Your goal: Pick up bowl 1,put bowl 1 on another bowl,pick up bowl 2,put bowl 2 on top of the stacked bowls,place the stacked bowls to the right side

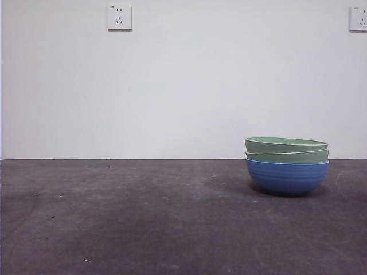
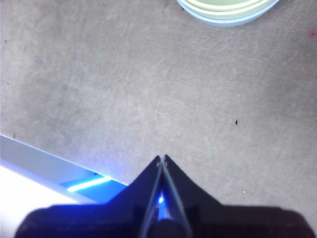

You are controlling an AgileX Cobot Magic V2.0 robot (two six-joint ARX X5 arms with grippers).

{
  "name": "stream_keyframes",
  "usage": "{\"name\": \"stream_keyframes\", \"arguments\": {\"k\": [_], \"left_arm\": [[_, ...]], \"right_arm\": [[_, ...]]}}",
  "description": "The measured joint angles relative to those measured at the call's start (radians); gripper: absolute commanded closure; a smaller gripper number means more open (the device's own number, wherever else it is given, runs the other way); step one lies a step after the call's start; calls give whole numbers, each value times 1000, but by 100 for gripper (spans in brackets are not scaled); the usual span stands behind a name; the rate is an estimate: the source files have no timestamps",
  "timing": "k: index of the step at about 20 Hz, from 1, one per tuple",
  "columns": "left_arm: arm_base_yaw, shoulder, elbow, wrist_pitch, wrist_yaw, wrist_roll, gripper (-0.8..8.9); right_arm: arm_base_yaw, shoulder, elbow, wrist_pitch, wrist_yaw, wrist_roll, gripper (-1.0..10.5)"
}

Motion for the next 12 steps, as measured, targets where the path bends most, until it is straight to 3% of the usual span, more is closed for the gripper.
{"name": "stream_keyframes", "arguments": {"k": [6,12], "left_arm": [[19,-173,-280,5,0,-37,817],[19,-247,-394,-9,0,-83,817]], "right_arm": [[0,0,0,0,0,0,944],[0,0,0,0,0,0,944]]}}
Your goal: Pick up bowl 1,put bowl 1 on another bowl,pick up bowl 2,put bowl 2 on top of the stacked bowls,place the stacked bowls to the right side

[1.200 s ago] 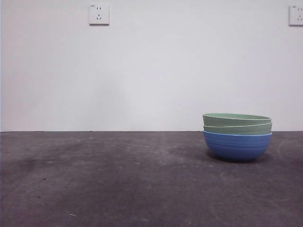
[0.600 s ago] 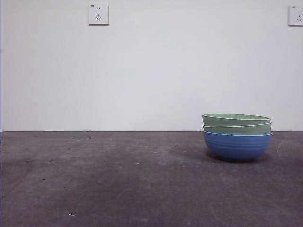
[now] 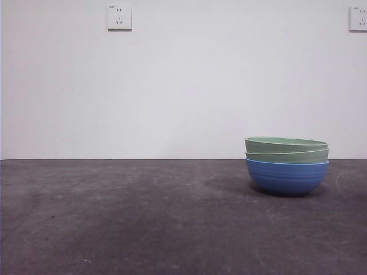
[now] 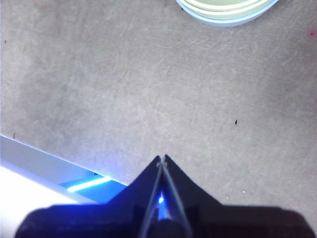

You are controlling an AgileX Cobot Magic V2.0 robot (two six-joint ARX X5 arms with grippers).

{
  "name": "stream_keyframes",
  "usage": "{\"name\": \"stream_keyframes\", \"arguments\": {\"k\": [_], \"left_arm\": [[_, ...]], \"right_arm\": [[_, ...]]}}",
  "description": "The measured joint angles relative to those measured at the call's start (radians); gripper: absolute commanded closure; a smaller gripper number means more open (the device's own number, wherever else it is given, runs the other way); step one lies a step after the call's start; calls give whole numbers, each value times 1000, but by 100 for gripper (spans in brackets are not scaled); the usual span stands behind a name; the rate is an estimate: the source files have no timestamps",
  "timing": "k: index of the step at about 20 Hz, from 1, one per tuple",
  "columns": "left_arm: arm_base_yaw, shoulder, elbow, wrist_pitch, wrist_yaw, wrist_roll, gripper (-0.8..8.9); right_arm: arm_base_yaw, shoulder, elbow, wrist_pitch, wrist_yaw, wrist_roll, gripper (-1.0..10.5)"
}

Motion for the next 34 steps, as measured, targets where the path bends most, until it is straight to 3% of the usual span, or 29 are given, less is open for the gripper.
{"name": "stream_keyframes", "arguments": {"k": [8,25,27,29,34], "left_arm": [[0,-92,-4,-210,0,-8,817],[0,-97,-4,-210,0,-8,817],[0,-97,-4,-210,0,-8,817],[0,-97,-4,-210,0,-8,817],[0,-97,-4,-210,0,-8,817]], "right_arm": [[0,0,0,0,0,0,944],[0,0,0,0,0,0,944],[-18,-22,-2,3,31,-5,944],[-50,-106,-6,58,50,-31,944],[-191,-433,-171,457,49,-37,944]]}}
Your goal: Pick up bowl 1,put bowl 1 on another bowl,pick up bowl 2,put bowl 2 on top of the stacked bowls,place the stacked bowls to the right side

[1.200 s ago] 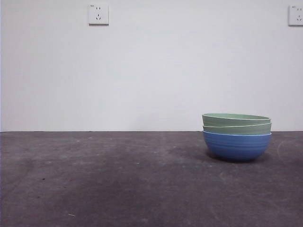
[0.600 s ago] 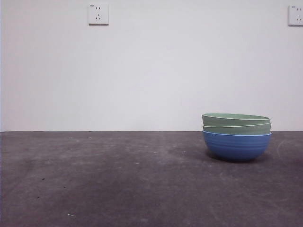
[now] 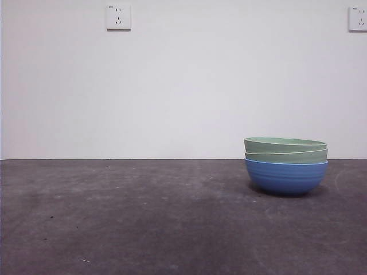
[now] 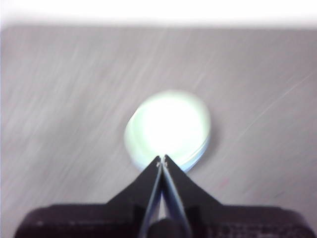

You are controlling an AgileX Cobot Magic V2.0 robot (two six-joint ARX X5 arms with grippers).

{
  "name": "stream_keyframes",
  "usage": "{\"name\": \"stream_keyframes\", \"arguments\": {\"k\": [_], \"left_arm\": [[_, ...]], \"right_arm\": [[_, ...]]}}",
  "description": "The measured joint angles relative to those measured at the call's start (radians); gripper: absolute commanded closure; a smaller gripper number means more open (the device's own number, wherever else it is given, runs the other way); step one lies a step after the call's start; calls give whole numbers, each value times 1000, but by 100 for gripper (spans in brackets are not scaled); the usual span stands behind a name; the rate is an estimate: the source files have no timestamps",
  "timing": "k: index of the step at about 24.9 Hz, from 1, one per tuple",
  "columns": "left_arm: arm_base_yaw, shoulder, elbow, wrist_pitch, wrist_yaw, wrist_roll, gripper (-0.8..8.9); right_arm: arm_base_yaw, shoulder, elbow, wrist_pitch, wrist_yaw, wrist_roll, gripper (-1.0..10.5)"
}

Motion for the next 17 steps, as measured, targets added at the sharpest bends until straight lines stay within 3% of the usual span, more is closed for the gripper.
{"name": "stream_keyframes", "arguments": {"k": [4,8,17], "left_arm": [[0,0,0,0,0,0,817],[0,0,0,0,0,0,817],[0,0,0,0,0,0,817]], "right_arm": [[-79,-250,-294,258,4,0,944],[-83,-408,-545,433,3,6,944],[-83,-617,-838,471,5,45,944]]}}
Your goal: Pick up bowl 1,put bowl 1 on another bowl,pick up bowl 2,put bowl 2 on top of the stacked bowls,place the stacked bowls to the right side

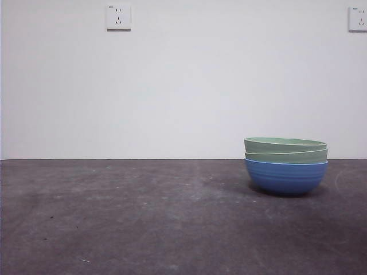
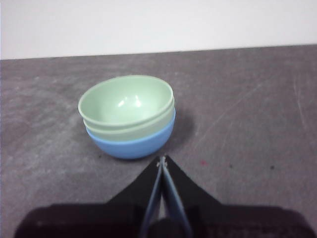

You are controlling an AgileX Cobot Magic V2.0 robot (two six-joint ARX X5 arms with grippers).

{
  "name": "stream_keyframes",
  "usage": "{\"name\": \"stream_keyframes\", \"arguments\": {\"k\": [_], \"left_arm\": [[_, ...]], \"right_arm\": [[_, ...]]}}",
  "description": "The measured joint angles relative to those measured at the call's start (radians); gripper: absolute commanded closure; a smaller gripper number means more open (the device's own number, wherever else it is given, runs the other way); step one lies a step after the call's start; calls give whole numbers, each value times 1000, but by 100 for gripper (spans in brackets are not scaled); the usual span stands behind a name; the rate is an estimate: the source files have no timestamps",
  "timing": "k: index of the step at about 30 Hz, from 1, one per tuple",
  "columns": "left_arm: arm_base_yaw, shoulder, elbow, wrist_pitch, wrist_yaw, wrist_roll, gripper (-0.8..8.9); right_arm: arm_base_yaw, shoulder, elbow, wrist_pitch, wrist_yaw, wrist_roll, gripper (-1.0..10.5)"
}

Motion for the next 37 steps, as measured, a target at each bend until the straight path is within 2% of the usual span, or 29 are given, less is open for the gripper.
{"name": "stream_keyframes", "arguments": {"k": [13,22,37], "left_arm": [[0,0,0,0,0,0,817],[0,0,0,0,0,0,817],[0,0,0,0,0,0,817]], "right_arm": [[0,-42,-37,-51,0,8,944],[0,-38,-37,-51,0,75,944],[0,-31,-37,-51,0,84,944]]}}
